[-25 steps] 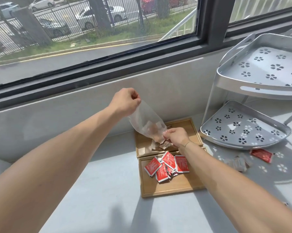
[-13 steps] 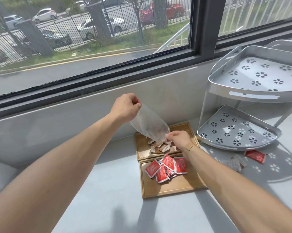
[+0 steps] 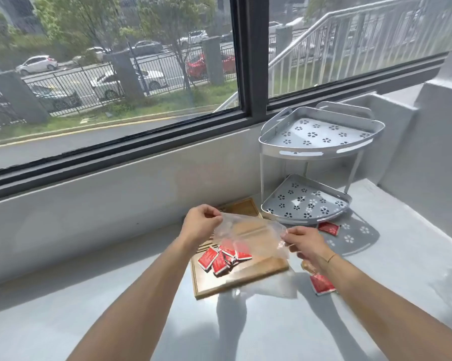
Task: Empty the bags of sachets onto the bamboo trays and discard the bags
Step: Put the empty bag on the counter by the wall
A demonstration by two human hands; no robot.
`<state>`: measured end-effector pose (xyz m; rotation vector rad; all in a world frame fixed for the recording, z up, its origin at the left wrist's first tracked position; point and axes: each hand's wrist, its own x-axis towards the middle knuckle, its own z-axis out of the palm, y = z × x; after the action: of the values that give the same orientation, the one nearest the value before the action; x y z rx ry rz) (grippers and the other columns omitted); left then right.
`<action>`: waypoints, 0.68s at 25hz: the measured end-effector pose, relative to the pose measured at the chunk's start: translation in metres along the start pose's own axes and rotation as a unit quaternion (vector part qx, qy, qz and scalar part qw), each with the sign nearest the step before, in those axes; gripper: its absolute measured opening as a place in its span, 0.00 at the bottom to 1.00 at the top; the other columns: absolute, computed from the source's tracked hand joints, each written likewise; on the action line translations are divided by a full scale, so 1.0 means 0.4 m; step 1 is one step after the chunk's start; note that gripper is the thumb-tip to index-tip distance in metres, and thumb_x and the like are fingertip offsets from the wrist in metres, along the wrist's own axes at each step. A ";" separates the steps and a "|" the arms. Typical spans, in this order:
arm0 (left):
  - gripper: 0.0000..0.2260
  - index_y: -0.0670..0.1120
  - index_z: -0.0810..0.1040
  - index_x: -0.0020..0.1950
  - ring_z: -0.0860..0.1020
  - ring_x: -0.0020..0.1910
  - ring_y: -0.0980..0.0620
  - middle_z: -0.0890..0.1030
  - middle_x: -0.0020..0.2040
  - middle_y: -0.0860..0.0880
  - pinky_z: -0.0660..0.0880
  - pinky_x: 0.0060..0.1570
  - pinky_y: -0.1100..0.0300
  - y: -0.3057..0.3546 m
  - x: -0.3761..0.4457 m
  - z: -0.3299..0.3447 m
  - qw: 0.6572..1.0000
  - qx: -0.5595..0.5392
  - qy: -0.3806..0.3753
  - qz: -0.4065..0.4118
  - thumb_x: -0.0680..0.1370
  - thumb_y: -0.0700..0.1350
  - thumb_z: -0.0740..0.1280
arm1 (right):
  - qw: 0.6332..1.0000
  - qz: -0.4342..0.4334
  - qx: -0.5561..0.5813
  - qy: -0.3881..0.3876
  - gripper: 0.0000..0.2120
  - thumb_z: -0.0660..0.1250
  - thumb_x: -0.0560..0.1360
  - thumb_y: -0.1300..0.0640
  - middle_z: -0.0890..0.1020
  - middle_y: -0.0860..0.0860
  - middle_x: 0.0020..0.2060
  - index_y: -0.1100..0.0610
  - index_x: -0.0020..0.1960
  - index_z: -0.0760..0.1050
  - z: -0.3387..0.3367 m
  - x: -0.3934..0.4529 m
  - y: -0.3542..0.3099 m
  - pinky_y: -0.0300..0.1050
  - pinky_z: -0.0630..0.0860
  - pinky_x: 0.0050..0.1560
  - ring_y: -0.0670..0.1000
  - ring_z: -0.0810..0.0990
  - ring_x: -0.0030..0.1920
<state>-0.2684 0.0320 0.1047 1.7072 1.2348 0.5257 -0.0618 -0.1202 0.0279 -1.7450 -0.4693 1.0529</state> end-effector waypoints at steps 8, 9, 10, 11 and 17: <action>0.10 0.44 0.73 0.41 0.74 0.35 0.51 0.76 0.37 0.46 0.70 0.34 0.60 0.019 -0.123 0.317 0.987 -0.055 -0.144 -0.038 0.75 0.31 0.68 | 0.994 0.057 0.045 0.077 0.08 0.73 0.72 0.62 0.81 0.54 0.33 0.57 0.50 0.80 -0.326 -0.238 0.174 0.39 0.71 0.33 0.50 0.76 0.30; 0.10 0.44 0.73 0.41 0.74 0.35 0.51 0.76 0.37 0.46 0.70 0.35 0.60 0.028 -0.136 0.361 0.984 -0.053 -0.164 -0.037 0.74 0.30 0.68 | 0.993 0.065 0.045 0.088 0.07 0.73 0.71 0.61 0.82 0.52 0.33 0.56 0.49 0.80 -0.364 -0.268 0.196 0.40 0.71 0.35 0.50 0.76 0.32; 0.10 0.44 0.73 0.41 0.73 0.35 0.50 0.76 0.37 0.46 0.70 0.35 0.59 0.034 -0.146 0.404 0.982 -0.047 -0.179 -0.034 0.74 0.30 0.68 | 0.991 0.071 0.045 0.099 0.06 0.73 0.71 0.60 0.83 0.51 0.33 0.56 0.48 0.80 -0.400 -0.297 0.218 0.41 0.71 0.37 0.50 0.77 0.33; 0.10 0.44 0.74 0.41 0.72 0.34 0.50 0.76 0.37 0.45 0.69 0.34 0.59 0.041 -0.156 0.449 0.980 -0.038 -0.194 -0.032 0.74 0.30 0.68 | 0.990 0.077 0.045 0.110 0.05 0.73 0.71 0.59 0.84 0.51 0.33 0.56 0.46 0.80 -0.437 -0.326 0.240 0.41 0.71 0.38 0.49 0.77 0.33; 0.08 0.46 0.76 0.42 0.74 0.31 0.50 0.77 0.35 0.49 0.71 0.28 0.61 0.080 -0.231 0.719 0.970 0.024 -0.244 0.004 0.72 0.34 0.70 | 0.977 0.134 0.040 0.162 0.09 0.71 0.73 0.55 0.87 0.52 0.38 0.61 0.47 0.82 -0.606 -0.457 0.367 0.39 0.70 0.36 0.47 0.81 0.35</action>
<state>-0.0690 -0.1777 0.0122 1.7455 0.8879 0.0672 0.0153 -0.4478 0.0046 -1.8978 0.0135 0.9295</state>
